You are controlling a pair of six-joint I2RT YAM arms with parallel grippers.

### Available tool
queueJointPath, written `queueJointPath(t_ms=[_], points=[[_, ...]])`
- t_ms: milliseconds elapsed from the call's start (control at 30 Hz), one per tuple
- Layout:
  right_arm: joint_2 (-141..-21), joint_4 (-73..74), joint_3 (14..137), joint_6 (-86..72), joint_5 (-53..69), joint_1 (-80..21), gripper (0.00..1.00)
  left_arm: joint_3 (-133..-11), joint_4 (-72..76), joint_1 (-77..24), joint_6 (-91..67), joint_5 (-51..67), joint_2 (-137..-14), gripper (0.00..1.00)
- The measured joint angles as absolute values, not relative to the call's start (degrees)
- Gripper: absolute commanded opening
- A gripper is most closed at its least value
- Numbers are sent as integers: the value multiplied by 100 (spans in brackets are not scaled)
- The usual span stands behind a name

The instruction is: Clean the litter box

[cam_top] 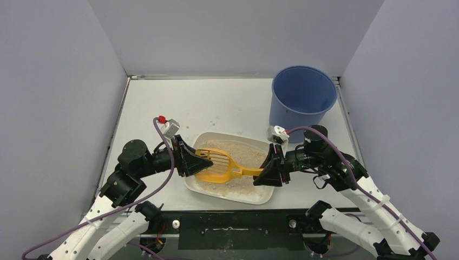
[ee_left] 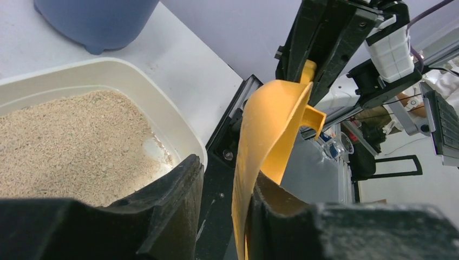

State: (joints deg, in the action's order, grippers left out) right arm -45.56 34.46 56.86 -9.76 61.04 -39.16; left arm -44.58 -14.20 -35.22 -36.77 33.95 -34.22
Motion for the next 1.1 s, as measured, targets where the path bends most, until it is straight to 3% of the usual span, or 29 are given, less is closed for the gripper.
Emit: queueJointPath(t_ms=[33,67,167,300,467,567,667,800,1100], points=[[-4569,3465,5686,-974,6112,-3916,0,-4458,-1361,-3522,-3693,3426,-3428,3],[-4580,3483,5686,-972,6112,-3916,0,-4458,-1328,-3522,-3719,3448,-3433,0],[-4589,3520,5682,-974,6097,-3916,2,-4460,-1258,-3524,-3706,3529,-3452,0],[-4589,3529,5680,-976,6093,-3916,16,-4460,-1256,-3522,-3704,3546,-3468,0],[-4506,3476,5605,-1107,5907,-3916,47,-4458,-1260,-3522,-3682,3479,-3430,0],[-4257,3288,5400,-1385,5623,-3916,72,-4425,-1208,-3522,-3697,3454,-3400,0],[-3872,2781,5074,-1850,5266,-3916,87,-4239,-996,-3522,-3800,3454,-3321,0],[-3114,1719,4311,-2668,4718,-3916,99,-4016,-893,-3522,-3948,3441,-3275,0],[-2279,-36,3330,-4169,3653,-3916,100,-3872,-558,-3522,-4305,3247,-3264,0]])
